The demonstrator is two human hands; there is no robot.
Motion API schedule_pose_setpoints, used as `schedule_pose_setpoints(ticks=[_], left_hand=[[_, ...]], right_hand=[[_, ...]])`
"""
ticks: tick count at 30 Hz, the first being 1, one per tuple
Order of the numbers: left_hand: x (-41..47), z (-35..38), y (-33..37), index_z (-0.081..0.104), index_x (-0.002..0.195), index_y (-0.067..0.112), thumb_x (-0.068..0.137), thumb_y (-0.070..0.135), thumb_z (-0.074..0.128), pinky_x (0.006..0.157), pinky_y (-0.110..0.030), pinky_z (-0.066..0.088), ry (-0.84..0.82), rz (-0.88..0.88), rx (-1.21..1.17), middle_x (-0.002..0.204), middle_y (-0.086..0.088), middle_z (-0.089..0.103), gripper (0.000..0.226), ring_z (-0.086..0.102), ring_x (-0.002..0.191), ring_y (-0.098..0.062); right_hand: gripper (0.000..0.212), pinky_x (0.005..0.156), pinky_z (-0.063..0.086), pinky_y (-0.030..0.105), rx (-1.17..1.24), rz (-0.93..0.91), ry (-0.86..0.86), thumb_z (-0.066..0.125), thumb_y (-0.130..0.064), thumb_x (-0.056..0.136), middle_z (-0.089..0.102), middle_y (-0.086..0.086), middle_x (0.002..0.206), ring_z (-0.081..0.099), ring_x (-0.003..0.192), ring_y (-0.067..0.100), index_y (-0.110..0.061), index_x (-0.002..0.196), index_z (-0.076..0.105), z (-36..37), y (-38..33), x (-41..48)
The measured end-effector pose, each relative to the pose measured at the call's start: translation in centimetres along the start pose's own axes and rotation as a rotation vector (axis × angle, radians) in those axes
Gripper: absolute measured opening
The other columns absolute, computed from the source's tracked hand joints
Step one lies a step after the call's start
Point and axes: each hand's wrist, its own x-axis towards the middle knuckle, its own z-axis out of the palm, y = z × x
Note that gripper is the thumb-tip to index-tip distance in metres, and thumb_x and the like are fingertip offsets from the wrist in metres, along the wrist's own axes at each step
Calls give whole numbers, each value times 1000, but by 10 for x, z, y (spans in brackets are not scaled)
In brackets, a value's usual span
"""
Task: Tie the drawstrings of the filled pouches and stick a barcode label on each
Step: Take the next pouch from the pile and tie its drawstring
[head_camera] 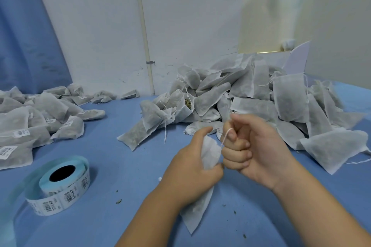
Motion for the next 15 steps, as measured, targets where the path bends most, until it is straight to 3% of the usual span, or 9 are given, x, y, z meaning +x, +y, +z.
schedule_pose_setpoints(ticks=[2, 5, 9, 15], left_hand=[[0, -1, -1, 29, 129, 60, 75, 40, 63, 57, -14, 35, -3, -31, 18, 74, 12, 53, 67, 53, 66, 1], [0, -4, -1, 36, 123, 60, 67, 40, 52, 50, -16, 33, -9, -84, 38, 67, 12, 49, 62, 48, 58, 1], [-2, -3, -1, 41, 121, 55, 63, 37, 44, 62, -24, 37, -79, -117, 65, 84, 12, 55, 61, 51, 71, -4], [-3, -2, 9, 44, 109, 57, 65, 32, 41, 60, -28, 42, -157, -111, 32, 81, 10, 56, 51, 51, 66, -6]], right_hand=[[35, 38, 12, 15, -8, -21, 30, 58, -34, 78, 10, -5, 51, 7, 40, 9, -17, 54, 40, -1, -3, -2], [41, 38, 10, 17, -22, -38, 110, 63, -25, 73, 12, -8, 47, 5, 42, 10, -23, 55, 26, -5, -5, -2], [38, 34, 10, 17, 26, -79, 203, 61, -16, 72, 5, -7, 48, 3, 42, 11, -25, 56, 28, -13, -11, -1], [45, 33, 10, 19, 267, -189, 301, 54, -13, 78, 1, -6, 53, 1, 42, 12, -23, 45, 25, -33, -24, -2]])
